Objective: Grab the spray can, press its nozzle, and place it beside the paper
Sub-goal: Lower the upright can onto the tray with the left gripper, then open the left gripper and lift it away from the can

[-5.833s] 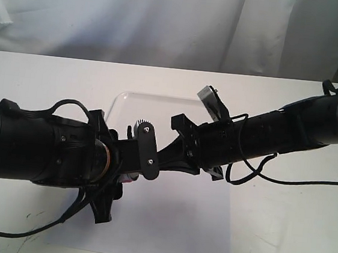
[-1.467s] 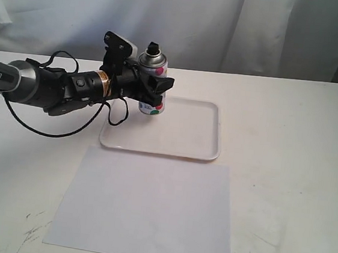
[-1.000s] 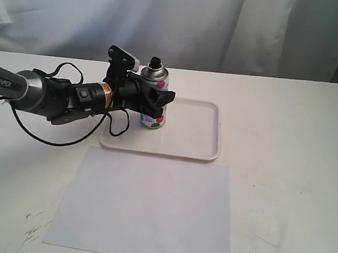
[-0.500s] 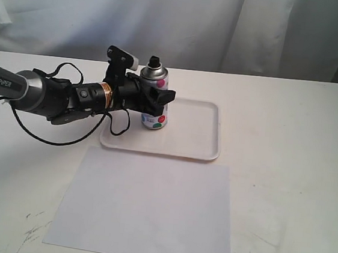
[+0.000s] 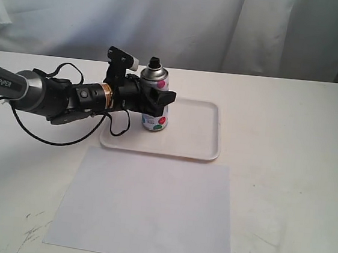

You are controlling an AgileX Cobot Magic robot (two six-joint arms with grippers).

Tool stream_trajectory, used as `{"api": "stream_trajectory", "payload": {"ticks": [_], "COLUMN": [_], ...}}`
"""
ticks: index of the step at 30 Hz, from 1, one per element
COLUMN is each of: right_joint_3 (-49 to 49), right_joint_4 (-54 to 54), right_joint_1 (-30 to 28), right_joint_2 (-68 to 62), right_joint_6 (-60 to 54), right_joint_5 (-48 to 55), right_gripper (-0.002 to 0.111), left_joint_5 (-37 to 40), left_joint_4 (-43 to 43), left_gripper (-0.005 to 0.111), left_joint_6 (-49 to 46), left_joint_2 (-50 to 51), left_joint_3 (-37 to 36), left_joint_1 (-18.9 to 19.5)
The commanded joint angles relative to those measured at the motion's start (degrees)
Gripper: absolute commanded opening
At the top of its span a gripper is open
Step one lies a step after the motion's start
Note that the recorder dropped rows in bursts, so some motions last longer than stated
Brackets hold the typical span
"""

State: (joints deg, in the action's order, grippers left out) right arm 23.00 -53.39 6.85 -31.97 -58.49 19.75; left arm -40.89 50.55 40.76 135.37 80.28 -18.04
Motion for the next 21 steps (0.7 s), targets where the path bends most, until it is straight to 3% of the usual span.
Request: {"api": "stream_trajectory", "payload": {"ticks": [1,5,8,11,13,14,16,18,21], "right_joint_3": [-0.21,-0.21,-0.21,-0.21,-0.21,-0.21,-0.21,-0.21,-0.21], "right_joint_4": [0.32,0.32,0.32,0.32,0.32,0.32,0.32,0.32,0.32], "right_joint_1": [-0.24,-0.24,-0.24,-0.24,-0.24,-0.24,-0.24,-0.24,-0.24], "right_joint_2": [0.27,0.27,0.27,0.27,0.27,0.27,0.27,0.27,0.27], "right_joint_6": [0.04,0.04,0.04,0.04,0.04,0.04,0.04,0.04,0.04], "right_joint_5": [0.43,0.43,0.43,0.43,0.43,0.43,0.43,0.43,0.43], "right_gripper": [0.0,0.0,0.0,0.0,0.0,0.0,0.0,0.0,0.0], "left_joint_5": [-2.89,-3.02,-1.35,3.21,5.43,5.39,5.39,5.88,6.26], "left_joint_4": [-0.3,-0.98,-1.09,4.11,8.67,10.01,9.72,9.73,11.77], "left_gripper": [0.029,0.029,0.029,0.033,0.049,0.065,0.086,0.094,0.095], "left_joint_6": [-5.26,-5.14,0.09,5.6,9.82,13.36,16.3,17.48,17.48], "left_joint_2": [-0.76,-0.76,-0.76,-0.76,-0.76,-0.76,-0.76,-0.76,-0.76], "left_joint_3": [0.68,0.68,0.78,2.06,3.55,4.24,5.32,5.92,6.01], "left_joint_1": [-0.19,-0.19,-0.19,-0.19,-0.19,-0.19,-0.19,-0.19,-0.19]}}
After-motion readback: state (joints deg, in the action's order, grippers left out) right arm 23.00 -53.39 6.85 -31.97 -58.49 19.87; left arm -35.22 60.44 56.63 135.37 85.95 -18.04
